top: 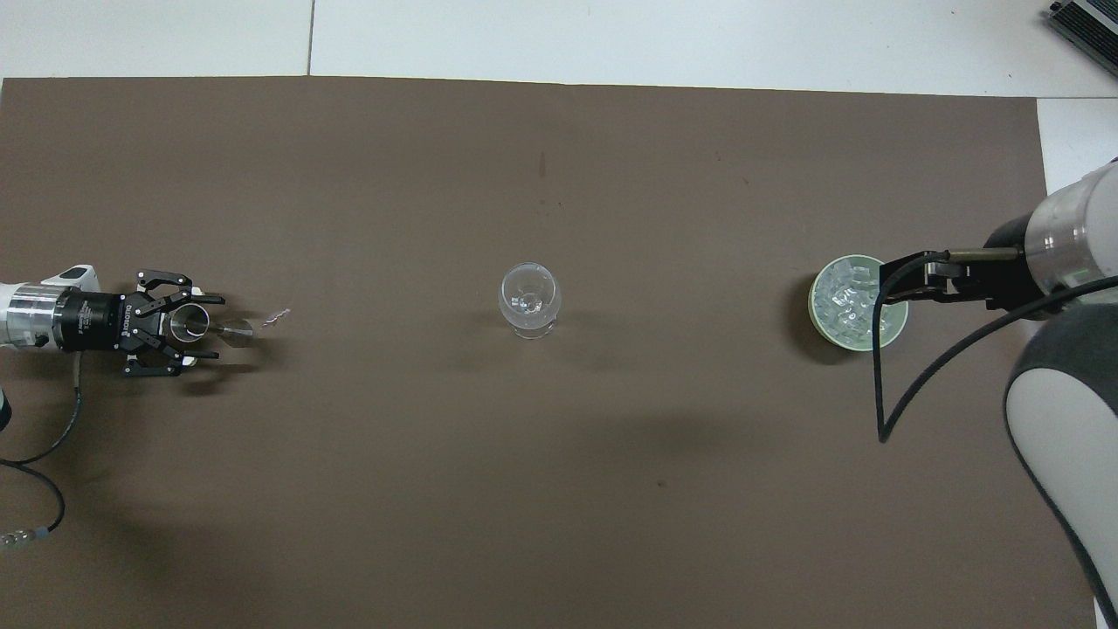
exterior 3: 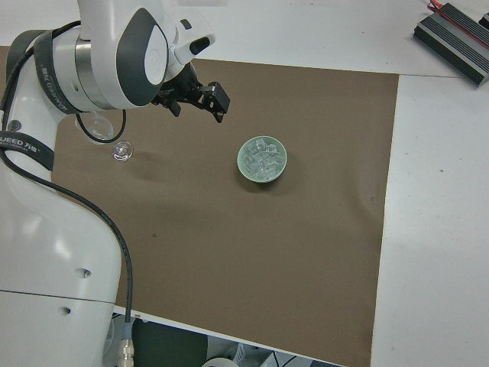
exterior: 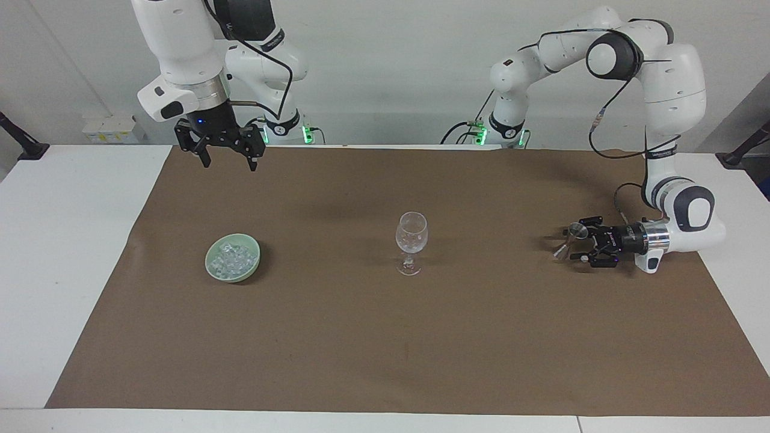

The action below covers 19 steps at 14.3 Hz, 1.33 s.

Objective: Pour wine and add ice with both arms
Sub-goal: 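Close the left gripper around the small metal cup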

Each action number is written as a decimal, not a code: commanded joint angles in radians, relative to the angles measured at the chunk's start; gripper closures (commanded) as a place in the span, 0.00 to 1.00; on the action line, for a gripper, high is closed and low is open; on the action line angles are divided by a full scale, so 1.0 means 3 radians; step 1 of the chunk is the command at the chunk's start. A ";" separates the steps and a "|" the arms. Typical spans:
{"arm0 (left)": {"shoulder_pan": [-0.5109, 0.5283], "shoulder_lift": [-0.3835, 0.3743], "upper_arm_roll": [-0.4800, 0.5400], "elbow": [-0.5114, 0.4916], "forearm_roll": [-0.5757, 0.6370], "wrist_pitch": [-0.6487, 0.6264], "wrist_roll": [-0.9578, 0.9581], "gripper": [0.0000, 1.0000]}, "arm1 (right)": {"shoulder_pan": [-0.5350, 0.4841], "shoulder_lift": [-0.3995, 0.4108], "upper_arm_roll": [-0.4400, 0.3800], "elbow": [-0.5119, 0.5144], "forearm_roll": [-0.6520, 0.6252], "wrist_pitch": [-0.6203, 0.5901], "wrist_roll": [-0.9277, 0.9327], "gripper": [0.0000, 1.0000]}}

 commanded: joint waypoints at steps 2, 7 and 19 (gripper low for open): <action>-0.0021 0.0058 0.0019 0.0055 -0.0062 0.0004 0.0090 0.30 | -0.0057 -0.0074 0.0029 -0.0071 0.0060 -0.0020 -0.0070 0.00; 0.0005 0.0074 0.0019 0.0055 -0.0056 -0.0006 0.0111 0.38 | -0.0057 -0.0074 0.0029 -0.0071 0.0060 -0.0020 -0.0070 0.00; 0.0015 0.0074 0.0019 0.0050 -0.0062 -0.0042 0.0117 0.54 | -0.0057 -0.0074 0.0029 -0.0071 0.0060 -0.0015 -0.0075 0.00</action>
